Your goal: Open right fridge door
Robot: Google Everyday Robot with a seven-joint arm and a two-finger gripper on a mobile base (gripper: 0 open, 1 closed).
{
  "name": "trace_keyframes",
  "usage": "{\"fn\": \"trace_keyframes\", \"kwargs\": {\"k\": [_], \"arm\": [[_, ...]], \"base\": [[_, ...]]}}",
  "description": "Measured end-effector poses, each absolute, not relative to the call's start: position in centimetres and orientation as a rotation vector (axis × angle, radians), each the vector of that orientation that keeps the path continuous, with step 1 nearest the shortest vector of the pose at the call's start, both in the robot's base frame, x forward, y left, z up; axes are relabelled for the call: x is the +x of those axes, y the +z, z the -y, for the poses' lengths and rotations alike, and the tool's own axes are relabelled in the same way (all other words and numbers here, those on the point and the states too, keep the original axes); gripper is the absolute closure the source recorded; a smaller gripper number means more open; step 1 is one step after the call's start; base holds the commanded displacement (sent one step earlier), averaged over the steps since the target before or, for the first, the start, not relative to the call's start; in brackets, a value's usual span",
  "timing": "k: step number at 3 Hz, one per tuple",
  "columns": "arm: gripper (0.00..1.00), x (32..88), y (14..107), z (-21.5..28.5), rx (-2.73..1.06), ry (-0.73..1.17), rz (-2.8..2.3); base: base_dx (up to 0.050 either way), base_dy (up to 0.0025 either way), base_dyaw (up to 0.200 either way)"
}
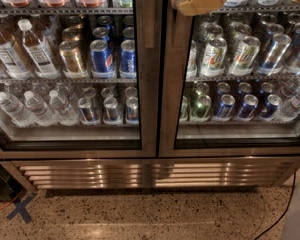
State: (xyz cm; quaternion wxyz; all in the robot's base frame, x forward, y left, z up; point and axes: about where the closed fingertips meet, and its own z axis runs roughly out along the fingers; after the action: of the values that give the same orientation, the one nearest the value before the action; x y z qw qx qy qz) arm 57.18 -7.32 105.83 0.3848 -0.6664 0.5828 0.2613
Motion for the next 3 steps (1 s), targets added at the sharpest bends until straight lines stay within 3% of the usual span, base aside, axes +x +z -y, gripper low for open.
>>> {"fn": "trace_keyframes", "kwargs": {"k": [3], "arm": [[1.0,57.53,105.18,6.86,-1.716,0.695,-1.507]], "base": [[0.0,0.0,0.0]]}}
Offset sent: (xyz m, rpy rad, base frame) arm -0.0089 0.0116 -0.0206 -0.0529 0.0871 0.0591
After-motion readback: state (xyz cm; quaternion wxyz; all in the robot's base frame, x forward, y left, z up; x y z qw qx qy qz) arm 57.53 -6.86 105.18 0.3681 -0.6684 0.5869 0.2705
